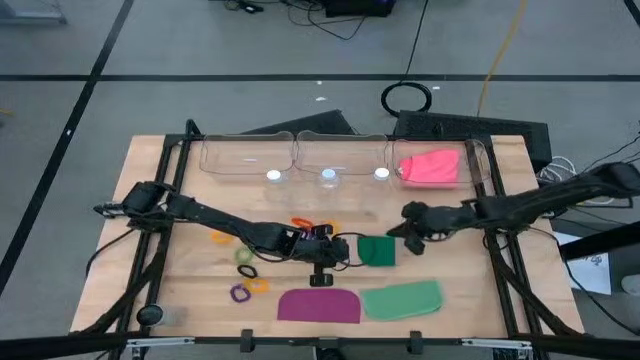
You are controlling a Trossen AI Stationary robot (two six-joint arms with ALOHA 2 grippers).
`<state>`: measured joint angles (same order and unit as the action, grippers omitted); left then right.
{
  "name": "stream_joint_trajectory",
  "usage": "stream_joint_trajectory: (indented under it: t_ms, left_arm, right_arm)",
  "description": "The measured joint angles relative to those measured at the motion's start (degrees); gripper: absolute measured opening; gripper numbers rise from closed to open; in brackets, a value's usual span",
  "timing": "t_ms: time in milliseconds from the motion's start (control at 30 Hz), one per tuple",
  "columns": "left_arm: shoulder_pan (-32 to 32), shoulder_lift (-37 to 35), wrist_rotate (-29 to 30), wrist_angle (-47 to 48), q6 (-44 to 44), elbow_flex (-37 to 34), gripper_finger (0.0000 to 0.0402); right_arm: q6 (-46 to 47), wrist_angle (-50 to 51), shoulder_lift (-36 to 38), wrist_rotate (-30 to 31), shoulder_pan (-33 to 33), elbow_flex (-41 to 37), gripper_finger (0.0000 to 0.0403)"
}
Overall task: Pick & Place Sports Items
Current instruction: Put the green microfiber towel into the right transparent bin
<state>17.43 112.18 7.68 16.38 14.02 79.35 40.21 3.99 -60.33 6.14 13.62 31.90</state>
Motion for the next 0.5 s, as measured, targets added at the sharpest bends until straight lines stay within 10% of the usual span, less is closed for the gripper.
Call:
stream_joint_trajectory:
  t_ms: [333, 500]
  left_arm:
    - [-0.2, 0.0, 0.0, 0.0, 0.0, 0.0, 0.0010]
    - [-0.2, 0.0, 0.0, 0.0, 0.0, 0.0, 0.0010]
  right_arm:
    - [2.6, 6.5, 6.6, -0.9, 1.0, 0.0, 0.0003]
    - [4.2, 6.6, 3.4, -5.2, 1.5, -3.2, 0.0066]
